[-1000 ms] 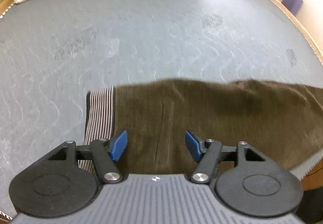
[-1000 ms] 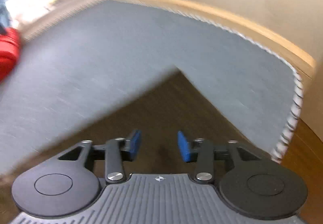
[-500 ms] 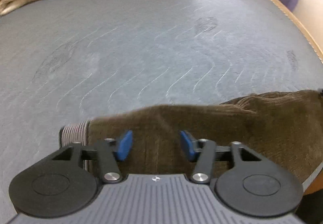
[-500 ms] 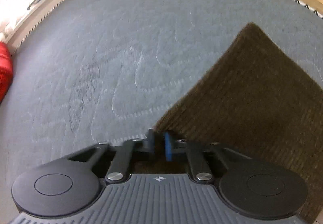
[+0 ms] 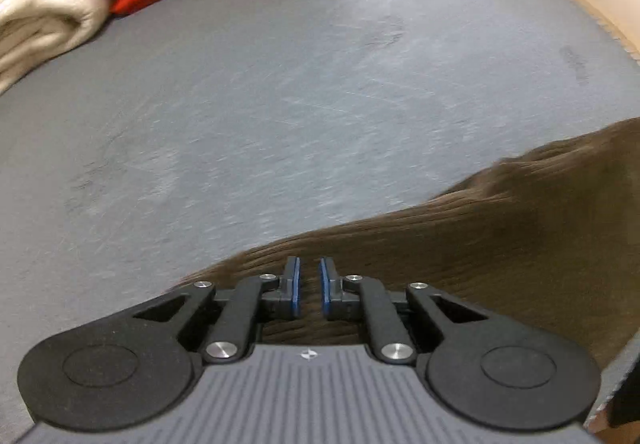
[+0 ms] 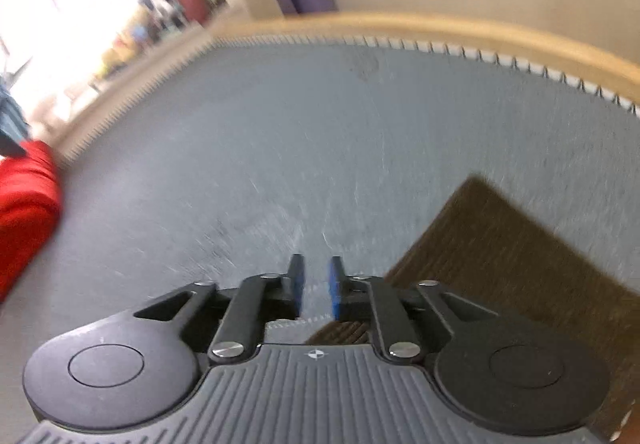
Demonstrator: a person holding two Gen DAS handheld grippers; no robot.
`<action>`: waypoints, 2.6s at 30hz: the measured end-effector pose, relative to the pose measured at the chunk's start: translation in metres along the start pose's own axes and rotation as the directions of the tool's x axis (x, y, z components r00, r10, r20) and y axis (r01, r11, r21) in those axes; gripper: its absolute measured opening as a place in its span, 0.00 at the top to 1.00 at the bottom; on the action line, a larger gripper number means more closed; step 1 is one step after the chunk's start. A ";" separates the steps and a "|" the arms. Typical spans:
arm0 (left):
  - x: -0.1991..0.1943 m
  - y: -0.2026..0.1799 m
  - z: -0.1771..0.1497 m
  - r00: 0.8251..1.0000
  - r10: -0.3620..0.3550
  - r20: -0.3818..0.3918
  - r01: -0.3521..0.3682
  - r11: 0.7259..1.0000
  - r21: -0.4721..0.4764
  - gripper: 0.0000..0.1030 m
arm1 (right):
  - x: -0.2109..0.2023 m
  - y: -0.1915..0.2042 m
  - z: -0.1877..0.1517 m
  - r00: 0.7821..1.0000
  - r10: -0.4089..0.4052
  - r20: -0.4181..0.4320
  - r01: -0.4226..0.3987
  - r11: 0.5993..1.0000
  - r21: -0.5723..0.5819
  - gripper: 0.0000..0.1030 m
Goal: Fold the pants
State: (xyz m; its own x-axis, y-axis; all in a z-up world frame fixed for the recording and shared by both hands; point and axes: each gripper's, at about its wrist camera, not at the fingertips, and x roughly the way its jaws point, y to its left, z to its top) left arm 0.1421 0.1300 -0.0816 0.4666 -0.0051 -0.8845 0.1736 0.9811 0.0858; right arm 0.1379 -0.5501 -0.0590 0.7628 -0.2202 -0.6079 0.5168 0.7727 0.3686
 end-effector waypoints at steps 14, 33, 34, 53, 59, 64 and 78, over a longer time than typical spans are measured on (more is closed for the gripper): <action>0.014 -0.075 -0.056 0.961 -0.076 -0.267 0.129 0.973 0.190 0.48 | -0.110 -0.183 -0.037 0.996 -0.091 -0.012 0.091 0.954 0.286 0.66; -0.131 -0.095 -0.088 0.980 -0.102 0.168 0.111 0.993 -0.042 0.25 | -0.053 -0.215 -0.067 0.976 -0.118 -0.182 0.189 0.873 0.449 0.54; -0.130 -0.095 -0.090 0.980 -0.098 0.173 0.108 0.993 -0.051 0.25 | -0.050 -0.215 -0.067 0.977 -0.122 -0.176 0.190 0.872 0.452 0.53; -0.148 -0.040 -0.082 0.974 -0.053 0.219 0.104 0.968 -0.230 0.25 | -0.153 0.050 -0.072 0.950 0.128 0.284 -0.015 0.930 -0.366 0.87; -0.146 -0.035 -0.085 0.977 -0.058 0.206 0.107 0.966 -0.236 0.25 | -0.199 0.195 -0.231 0.863 0.491 -0.116 -0.347 0.411 -0.843 0.86; -0.145 -0.032 -0.084 0.978 -0.061 0.200 0.112 0.961 -0.254 0.25 | -0.169 0.224 -0.378 0.797 0.184 -0.576 -0.592 0.050 -0.804 0.81; -0.139 -0.036 -0.077 0.979 -0.080 0.189 0.131 0.953 -0.274 0.25 | -0.188 0.221 -0.351 0.735 0.320 -0.598 -0.666 0.178 -0.724 0.60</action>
State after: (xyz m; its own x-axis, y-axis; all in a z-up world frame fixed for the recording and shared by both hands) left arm 0.0040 0.1106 0.0029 0.6069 -0.1199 -0.7857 -0.0113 0.9871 -0.1594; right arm -0.0276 -0.1293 -0.1100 0.4940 0.4410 -0.7493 -0.6974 0.7156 -0.0386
